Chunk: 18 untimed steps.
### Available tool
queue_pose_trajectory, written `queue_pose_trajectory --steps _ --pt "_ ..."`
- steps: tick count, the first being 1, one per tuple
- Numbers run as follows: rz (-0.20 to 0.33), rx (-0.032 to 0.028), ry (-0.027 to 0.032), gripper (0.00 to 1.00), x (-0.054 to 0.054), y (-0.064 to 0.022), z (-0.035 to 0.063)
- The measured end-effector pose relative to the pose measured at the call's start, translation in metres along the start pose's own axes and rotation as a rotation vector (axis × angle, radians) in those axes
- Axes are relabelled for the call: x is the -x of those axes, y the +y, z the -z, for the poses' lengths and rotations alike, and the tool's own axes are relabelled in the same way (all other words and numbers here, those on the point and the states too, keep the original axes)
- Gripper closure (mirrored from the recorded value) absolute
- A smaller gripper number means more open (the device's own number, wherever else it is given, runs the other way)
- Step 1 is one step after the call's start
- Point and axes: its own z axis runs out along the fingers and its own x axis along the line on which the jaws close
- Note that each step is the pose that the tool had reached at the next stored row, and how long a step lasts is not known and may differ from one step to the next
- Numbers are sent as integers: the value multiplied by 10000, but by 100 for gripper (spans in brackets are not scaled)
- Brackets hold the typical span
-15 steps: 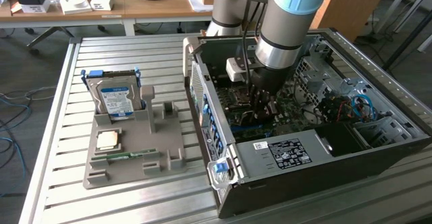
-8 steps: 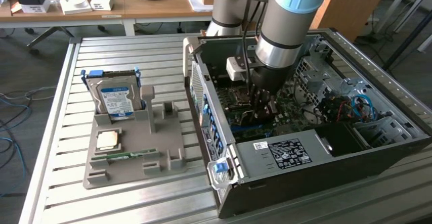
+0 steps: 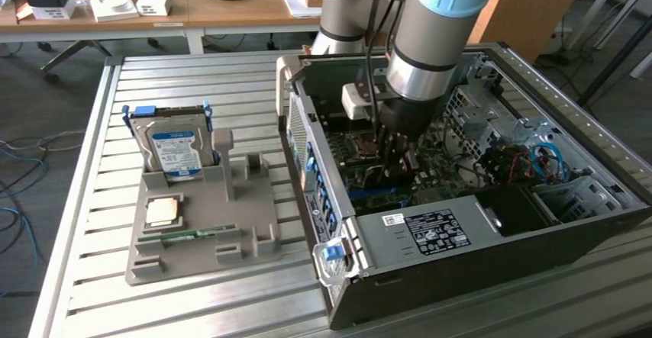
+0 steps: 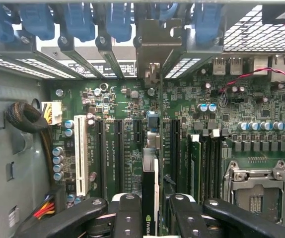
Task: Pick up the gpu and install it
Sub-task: 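Insert the gpu into the slot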
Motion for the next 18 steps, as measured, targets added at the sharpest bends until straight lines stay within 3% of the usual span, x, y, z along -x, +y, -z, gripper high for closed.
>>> queue_pose_trajectory --steps 18 --pt "-14 1 -25 74 1 -19 45"
